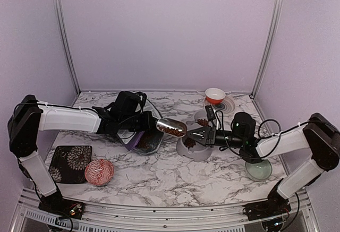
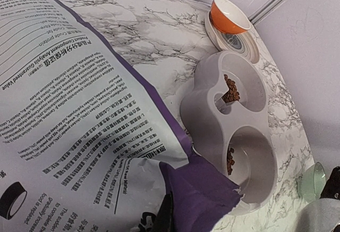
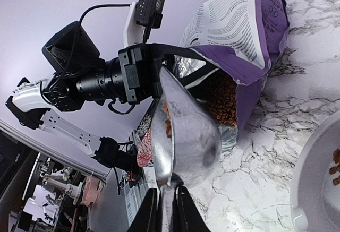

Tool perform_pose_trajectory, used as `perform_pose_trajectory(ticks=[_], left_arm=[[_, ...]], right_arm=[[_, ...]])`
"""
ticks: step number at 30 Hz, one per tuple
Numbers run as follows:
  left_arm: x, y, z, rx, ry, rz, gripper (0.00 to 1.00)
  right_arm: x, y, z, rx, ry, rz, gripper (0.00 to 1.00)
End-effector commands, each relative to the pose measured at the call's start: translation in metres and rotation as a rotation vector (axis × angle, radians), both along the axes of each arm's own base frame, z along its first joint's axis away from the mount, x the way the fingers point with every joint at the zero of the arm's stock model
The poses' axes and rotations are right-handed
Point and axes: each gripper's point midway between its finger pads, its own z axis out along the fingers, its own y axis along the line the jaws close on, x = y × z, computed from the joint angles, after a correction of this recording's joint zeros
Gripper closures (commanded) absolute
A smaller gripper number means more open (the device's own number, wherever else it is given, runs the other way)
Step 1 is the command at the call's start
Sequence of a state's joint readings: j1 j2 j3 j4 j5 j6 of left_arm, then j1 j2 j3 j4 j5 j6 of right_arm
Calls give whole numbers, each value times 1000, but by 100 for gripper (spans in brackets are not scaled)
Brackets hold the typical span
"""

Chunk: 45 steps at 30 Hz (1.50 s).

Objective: Serve the pet food
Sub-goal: Place the pet food in the pet food bowl.

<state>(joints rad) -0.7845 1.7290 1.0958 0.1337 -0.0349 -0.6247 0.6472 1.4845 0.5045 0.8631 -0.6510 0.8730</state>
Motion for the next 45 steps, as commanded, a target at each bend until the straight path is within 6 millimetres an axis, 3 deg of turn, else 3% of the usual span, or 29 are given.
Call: perform_pose_trajectory(ticks=[1, 8, 14, 34, 45], left_arm=[[15, 6, 41, -53, -86, 47, 100], [14, 6, 42, -50, -86, 44, 100], [10, 8, 35, -50, -73, 39, 100], [-7, 14, 17, -60, -27, 18, 100], [-24, 17, 4, -52, 1, 10, 100]], right_arm=[[1, 1, 12, 58, -17, 6, 100], [9, -4, 3, -41, -18, -8, 100], [11, -21, -4, -109, -25, -71, 100], [19, -106, -5, -179, -5, -294, 100], [16, -132, -9, -224, -7, -419, 100]])
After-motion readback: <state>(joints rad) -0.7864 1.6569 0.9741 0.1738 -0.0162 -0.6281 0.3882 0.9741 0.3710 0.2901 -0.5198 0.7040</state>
